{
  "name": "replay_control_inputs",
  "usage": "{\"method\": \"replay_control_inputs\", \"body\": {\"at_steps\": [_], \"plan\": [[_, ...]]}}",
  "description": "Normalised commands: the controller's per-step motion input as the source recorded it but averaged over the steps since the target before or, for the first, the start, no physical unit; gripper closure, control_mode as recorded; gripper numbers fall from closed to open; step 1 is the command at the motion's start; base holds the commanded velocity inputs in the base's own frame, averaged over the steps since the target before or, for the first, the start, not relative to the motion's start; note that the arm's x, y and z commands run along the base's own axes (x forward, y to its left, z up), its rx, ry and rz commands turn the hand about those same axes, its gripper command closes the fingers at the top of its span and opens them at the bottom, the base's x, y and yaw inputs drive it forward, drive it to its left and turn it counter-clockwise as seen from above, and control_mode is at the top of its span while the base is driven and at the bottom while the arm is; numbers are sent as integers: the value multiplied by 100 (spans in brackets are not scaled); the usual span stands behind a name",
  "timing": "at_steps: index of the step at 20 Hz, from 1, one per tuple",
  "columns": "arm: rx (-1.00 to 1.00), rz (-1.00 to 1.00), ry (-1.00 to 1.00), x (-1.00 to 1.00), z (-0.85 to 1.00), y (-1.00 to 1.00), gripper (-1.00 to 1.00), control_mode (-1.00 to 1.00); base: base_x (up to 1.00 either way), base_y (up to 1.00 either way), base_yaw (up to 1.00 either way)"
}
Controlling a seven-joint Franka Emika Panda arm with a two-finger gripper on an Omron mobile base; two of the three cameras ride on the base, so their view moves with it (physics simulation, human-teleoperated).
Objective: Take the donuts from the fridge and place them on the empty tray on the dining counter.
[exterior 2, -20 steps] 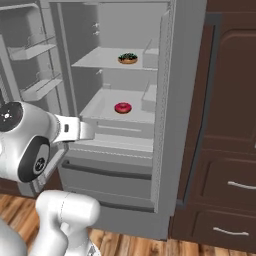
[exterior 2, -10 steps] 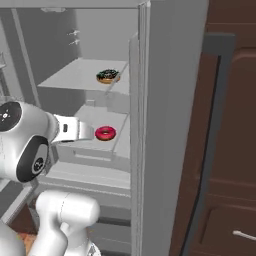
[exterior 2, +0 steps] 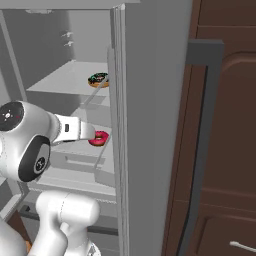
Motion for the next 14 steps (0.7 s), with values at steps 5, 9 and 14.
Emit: {"method": "replay_control_inputs", "body": {"at_steps": [5, 9, 14], "plan": [[0, 0, 0, 0, 0, 0, -100, 100, 0, 0, 0], [0, 0, -2, 0, -5, 0, -100, -100, 0, 0, 0], [0, 3, -3, 0, 12, 9, -100, -100, 0, 0, 0]]}}
